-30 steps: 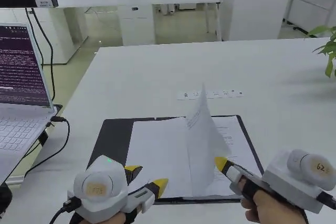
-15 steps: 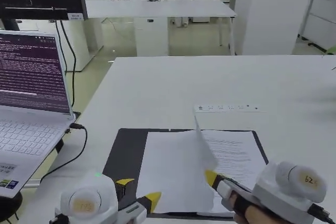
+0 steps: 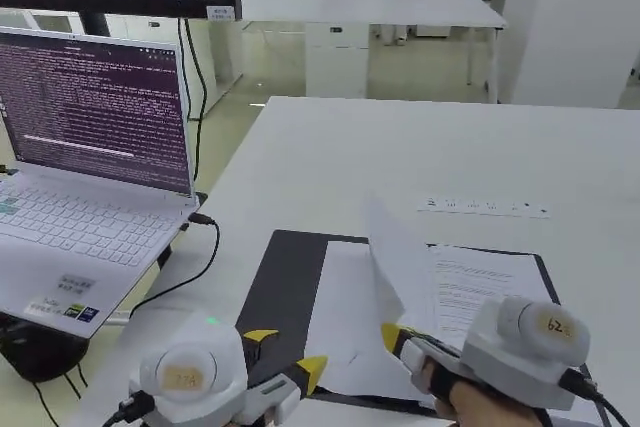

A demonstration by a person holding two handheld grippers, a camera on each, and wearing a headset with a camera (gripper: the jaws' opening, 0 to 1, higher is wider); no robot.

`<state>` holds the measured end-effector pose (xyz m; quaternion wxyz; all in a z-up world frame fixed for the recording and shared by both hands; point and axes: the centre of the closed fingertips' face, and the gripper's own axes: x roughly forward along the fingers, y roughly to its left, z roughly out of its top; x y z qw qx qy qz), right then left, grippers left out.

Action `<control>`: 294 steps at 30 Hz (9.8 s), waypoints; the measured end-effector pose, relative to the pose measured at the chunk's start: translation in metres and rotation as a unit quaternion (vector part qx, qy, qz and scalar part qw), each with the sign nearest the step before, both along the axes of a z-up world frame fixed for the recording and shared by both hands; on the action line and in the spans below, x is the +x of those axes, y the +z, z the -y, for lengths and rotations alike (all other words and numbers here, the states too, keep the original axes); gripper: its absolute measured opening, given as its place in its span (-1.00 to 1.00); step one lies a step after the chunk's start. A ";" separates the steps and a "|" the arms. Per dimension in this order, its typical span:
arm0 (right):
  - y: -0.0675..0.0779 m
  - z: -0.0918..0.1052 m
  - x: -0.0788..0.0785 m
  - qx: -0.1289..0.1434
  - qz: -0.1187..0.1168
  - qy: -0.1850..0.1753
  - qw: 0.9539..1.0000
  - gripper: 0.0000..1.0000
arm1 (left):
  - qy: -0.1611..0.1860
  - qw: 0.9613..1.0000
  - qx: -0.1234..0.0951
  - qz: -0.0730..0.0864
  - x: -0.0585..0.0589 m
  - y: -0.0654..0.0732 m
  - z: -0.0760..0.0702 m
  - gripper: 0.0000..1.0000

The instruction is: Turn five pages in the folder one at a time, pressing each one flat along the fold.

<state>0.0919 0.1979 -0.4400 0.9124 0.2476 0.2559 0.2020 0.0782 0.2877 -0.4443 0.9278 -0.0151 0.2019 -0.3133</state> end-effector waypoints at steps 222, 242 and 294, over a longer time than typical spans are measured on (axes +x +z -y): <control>-0.095 0.096 0.103 0.029 -0.050 -0.014 0.998 -1.00 | 0.047 0.996 0.072 -0.015 0.048 -0.112 0.042 -0.46; -0.105 0.082 0.043 0.027 -0.071 0.037 0.996 -1.00 | 0.049 0.996 0.067 -0.017 0.048 -0.112 0.042 -0.46; -0.022 0.134 -0.073 0.001 -0.023 -0.084 0.996 -1.00 | 0.064 0.979 -0.099 -0.168 0.006 -0.043 0.051 -0.35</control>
